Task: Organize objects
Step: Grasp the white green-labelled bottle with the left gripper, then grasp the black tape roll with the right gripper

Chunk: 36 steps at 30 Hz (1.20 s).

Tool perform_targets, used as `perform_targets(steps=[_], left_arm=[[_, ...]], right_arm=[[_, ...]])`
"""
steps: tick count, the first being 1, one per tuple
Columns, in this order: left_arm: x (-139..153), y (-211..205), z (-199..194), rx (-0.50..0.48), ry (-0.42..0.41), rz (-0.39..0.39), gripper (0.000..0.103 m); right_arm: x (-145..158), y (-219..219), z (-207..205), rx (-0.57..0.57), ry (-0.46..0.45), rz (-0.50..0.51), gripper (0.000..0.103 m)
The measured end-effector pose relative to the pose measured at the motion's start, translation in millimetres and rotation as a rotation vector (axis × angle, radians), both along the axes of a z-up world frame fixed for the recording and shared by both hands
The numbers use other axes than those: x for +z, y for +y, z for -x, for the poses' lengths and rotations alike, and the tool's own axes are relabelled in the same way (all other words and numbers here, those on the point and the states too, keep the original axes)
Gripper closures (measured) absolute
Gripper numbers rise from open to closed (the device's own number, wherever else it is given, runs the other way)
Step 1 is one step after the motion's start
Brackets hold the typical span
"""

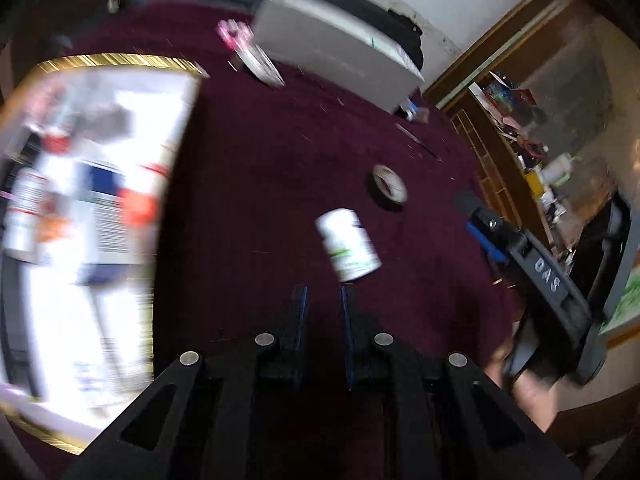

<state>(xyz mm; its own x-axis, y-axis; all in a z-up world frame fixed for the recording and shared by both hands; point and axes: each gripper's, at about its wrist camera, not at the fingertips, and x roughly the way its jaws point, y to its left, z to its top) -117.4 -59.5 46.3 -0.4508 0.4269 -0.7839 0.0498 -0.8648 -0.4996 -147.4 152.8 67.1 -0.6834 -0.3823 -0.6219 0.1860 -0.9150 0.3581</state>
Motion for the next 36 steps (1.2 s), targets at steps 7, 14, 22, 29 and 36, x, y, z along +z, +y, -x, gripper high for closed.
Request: perform_targets(steps=[7, 14, 22, 29, 36], left_arm=[[-24, 48, 44, 0.053, -0.078, 0.050, 0.082], [-37, 63, 57, 0.023, -0.042, 0.142, 0.067], [-34, 38, -4, -0.035, 0.120, 0.431, 0.075], [-45, 28, -23, -0.051, 0.226, 0.520, 0.075], [-46, 20, -18, -0.045, 0.227, 0.456, 0.075]], right_arm=[[-10, 23, 12, -0.051, -0.056, 0.127, 0.050], [-12, 31, 10, -0.062, -0.043, 0.109, 0.050], [-33, 28, 21, -0.081, -0.084, 0.027, 0.043], [-47, -6, 34, -0.035, -0.120, -0.111, 0.041], [-60, -44, 59, -0.014, -0.159, -0.306, 0.039]])
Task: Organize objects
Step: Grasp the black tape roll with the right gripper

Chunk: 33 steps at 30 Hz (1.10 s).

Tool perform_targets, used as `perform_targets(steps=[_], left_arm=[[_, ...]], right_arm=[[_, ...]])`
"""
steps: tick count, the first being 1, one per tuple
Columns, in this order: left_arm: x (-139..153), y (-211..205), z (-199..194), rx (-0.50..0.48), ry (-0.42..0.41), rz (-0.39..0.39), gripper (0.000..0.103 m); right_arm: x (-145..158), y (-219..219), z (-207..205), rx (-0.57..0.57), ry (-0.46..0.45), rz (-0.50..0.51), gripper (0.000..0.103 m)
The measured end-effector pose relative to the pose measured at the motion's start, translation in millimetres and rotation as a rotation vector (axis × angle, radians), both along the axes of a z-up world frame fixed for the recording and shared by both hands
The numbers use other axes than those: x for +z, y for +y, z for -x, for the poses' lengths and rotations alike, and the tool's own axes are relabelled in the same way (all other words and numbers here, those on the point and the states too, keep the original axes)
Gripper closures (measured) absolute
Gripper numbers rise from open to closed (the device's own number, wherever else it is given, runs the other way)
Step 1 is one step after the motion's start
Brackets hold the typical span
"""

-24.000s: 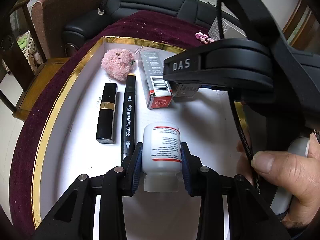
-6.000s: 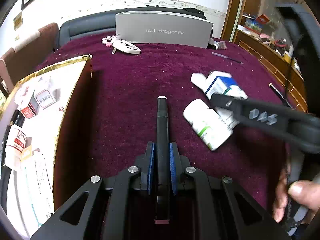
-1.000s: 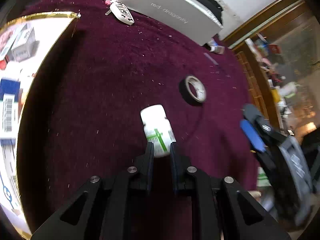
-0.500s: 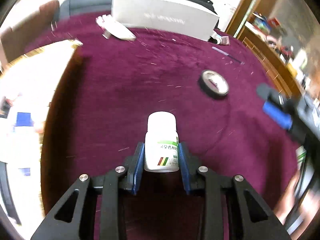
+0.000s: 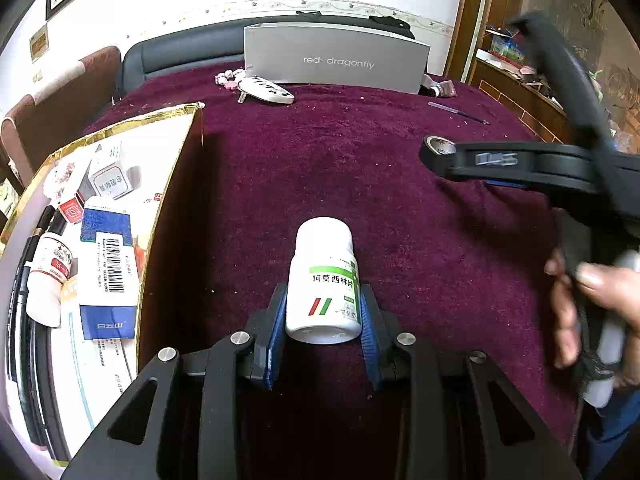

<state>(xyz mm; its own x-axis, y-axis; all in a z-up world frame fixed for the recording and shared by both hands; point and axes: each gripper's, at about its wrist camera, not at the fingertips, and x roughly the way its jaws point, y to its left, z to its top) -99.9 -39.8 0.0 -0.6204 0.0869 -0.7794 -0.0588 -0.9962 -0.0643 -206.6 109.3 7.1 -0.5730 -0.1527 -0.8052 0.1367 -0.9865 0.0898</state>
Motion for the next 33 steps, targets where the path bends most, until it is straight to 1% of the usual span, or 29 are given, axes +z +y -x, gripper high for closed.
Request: perform_targets(steps=[1, 2, 3, 4, 5, 6, 7, 8, 11, 12, 13, 15, 17, 19, 20, 22, 23, 25, 26, 28, 29, 30, 31, 33], left_arm=[[0, 1, 0, 0.000, 0.000, 0.005, 0.075], [0, 1, 1, 0.000, 0.000, 0.003, 0.075], [0, 0, 1, 0.001, 0.001, -0.003, 0.075], [0, -1, 1, 0.001, 0.001, -0.008, 0.075], [0, -1, 1, 0.001, 0.001, -0.009, 0.075], [-1, 0, 1, 0.001, 0.002, -0.007, 0.075], [-1, 0, 1, 0.001, 0.003, -0.005, 0.075], [-1, 1, 1, 0.002, 0.005, -0.003, 0.075], [0, 2, 0, 0.002, 0.007, -0.003, 0.075], [-1, 2, 1, 0.002, 0.006, 0.000, 0.075], [-1, 2, 1, 0.004, 0.005, 0.001, 0.075], [-1, 3, 0, 0.004, 0.005, 0.004, 0.075], [-1, 3, 1, 0.007, 0.005, 0.007, 0.075], [-1, 4, -1, 0.006, 0.005, 0.012, 0.075], [-1, 4, -1, 0.005, 0.005, 0.014, 0.075], [-1, 3, 0, 0.006, 0.005, 0.011, 0.075], [-1, 2, 0, 0.006, 0.004, 0.007, 0.075], [0, 2, -1, 0.006, 0.005, 0.004, 0.075], [0, 2, -2, 0.006, 0.005, 0.004, 0.075], [0, 2, -2, 0.006, 0.005, 0.003, 0.075], [0, 2, -2, 0.006, 0.005, 0.004, 0.075], [0, 2, -2, 0.007, 0.004, 0.004, 0.075], [0, 2, -2, 0.007, 0.005, 0.004, 0.075], [1, 2, -2, 0.007, 0.005, -0.002, 0.075]], right_arm=[[-4, -5, 4, -0.005, -0.002, -0.030, 0.039], [-7, -6, 8, -0.006, -0.002, -0.039, 0.039], [-8, -6, 9, -0.011, 0.009, -0.041, 0.046], [-8, -4, 8, -0.019, 0.035, -0.039, 0.060], [-9, 0, 7, -0.033, 0.036, -0.024, 0.065], [-11, 4, 6, -0.037, 0.025, 0.002, 0.074], [-10, 6, 3, -0.038, 0.038, 0.005, 0.090], [-8, 6, 0, -0.028, 0.047, 0.013, 0.094], [2, 8, -9, -0.005, 0.089, 0.026, 0.094], [4, 6, -9, 0.003, 0.089, 0.026, 0.094], [3, 4, -7, 0.015, 0.068, 0.014, 0.093], [0, 4, -6, 0.021, 0.036, 0.033, 0.091], [1, 6, -2, 0.013, 0.024, 0.041, 0.079], [2, 8, 1, 0.024, 0.031, 0.060, 0.038], [3, 7, 1, 0.020, 0.044, 0.055, 0.033], [7, 5, 1, 0.017, 0.083, 0.034, 0.031], [7, 2, 4, 0.010, 0.085, 0.019, 0.031], [5, -1, 13, 0.021, 0.059, 0.031, 0.031], [3, -4, 18, 0.021, 0.048, 0.014, 0.031], [-2, -7, 28, -0.010, 0.030, -0.053, 0.031], [-6, -8, 34, -0.010, 0.015, -0.059, 0.031], [-8, -7, 37, -0.007, 0.005, -0.049, 0.035], [-10, -5, 38, -0.014, 0.016, -0.047, 0.044], [-8, -1, 34, -0.022, 0.036, -0.027, 0.046]])
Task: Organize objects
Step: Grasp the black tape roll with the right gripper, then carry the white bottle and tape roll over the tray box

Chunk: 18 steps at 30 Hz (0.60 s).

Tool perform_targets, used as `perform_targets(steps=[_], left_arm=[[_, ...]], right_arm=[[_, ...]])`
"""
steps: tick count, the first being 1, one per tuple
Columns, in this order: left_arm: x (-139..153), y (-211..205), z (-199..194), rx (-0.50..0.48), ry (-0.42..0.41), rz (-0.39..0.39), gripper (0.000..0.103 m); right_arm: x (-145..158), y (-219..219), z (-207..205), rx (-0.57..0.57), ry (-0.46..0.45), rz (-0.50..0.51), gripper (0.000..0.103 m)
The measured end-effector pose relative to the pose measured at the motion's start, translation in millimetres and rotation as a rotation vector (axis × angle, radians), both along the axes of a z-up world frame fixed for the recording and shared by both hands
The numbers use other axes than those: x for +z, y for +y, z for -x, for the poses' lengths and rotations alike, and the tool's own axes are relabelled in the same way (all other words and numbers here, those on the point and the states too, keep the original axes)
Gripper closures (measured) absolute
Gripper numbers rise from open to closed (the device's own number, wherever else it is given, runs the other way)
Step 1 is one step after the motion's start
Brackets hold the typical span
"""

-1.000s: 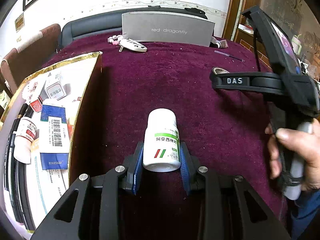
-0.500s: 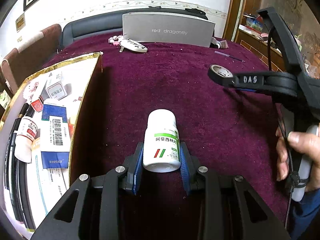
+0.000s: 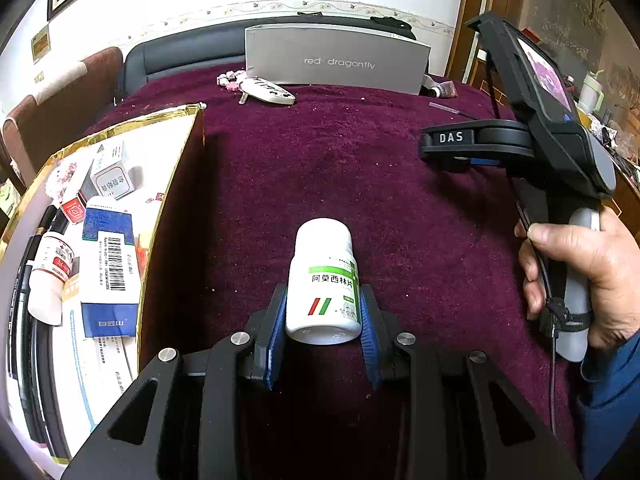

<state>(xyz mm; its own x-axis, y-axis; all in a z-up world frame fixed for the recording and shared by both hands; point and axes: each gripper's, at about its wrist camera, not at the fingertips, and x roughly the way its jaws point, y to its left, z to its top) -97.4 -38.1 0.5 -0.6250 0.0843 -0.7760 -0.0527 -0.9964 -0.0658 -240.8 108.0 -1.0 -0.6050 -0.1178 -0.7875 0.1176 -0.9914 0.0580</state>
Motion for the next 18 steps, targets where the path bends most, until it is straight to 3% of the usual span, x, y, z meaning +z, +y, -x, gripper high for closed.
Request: perform_targets(steps=[5, 13, 18], left_arm=[[1, -1, 0, -0.001, 0.004, -0.007, 0.075], [5, 4, -8, -0.012, 0.036, 0.002, 0.075], [11, 3, -11, -0.023, 0.060, -0.041, 0.075]], right_arm=[[3, 11, -16, -0.015, 0.007, 0.063, 0.046], [33, 13, -70, 0.055, 0.054, 0.159, 0.046], [41, 12, -102, 0.088, 0.070, 0.205, 0.046]])
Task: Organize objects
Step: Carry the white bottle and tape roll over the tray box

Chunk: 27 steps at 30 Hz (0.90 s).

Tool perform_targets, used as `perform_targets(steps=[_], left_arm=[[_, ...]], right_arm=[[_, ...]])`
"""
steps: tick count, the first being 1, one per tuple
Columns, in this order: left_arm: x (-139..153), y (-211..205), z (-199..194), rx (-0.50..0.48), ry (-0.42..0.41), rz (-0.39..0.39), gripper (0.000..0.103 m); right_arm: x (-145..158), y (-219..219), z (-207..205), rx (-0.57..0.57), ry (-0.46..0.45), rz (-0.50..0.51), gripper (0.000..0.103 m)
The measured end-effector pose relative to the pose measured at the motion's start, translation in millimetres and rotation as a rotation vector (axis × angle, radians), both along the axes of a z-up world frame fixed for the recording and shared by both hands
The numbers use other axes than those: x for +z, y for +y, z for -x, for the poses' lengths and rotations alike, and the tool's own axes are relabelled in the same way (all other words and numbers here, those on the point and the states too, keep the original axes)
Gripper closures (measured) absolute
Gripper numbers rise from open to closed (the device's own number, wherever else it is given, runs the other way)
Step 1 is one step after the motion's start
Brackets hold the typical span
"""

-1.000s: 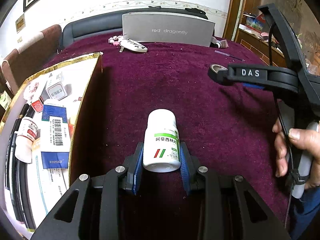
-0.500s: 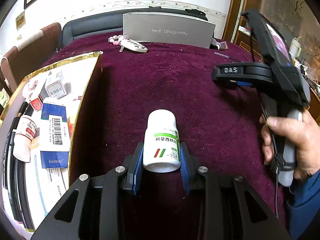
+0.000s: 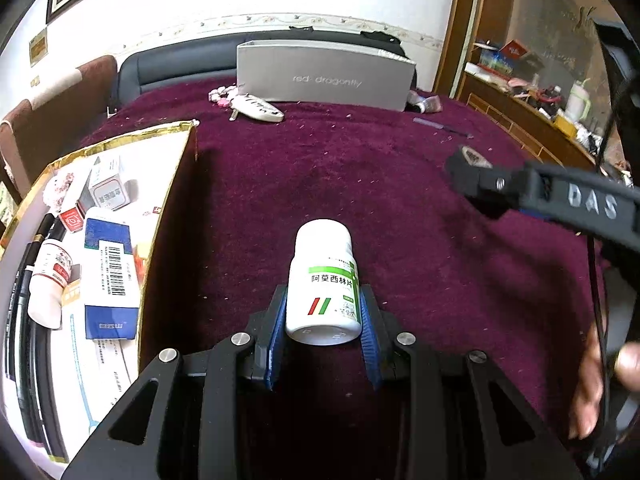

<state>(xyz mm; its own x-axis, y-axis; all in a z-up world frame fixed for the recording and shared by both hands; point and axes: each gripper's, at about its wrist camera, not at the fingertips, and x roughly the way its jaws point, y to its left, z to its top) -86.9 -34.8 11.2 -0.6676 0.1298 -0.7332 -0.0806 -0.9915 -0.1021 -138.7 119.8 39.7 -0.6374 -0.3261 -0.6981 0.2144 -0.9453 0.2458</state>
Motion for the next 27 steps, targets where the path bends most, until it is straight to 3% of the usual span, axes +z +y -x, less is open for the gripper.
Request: perform_targets(steps=[8, 16, 27], left_arm=[[11, 5, -11, 0.024, 0.043, 0.042, 0.075], [26, -1, -34, 0.037, 0.072, 0.037, 0.075], [44, -33, -59, 0.076, 0.110, 0.007, 0.075]], right_arm=[[6, -1, -27, 0.037, 0.018, 0.016, 0.046], [12, 0, -44, 0.052, 0.036, 0.023, 0.046], [18, -35, -60, 0.118, 0.053, 0.004, 0.046]])
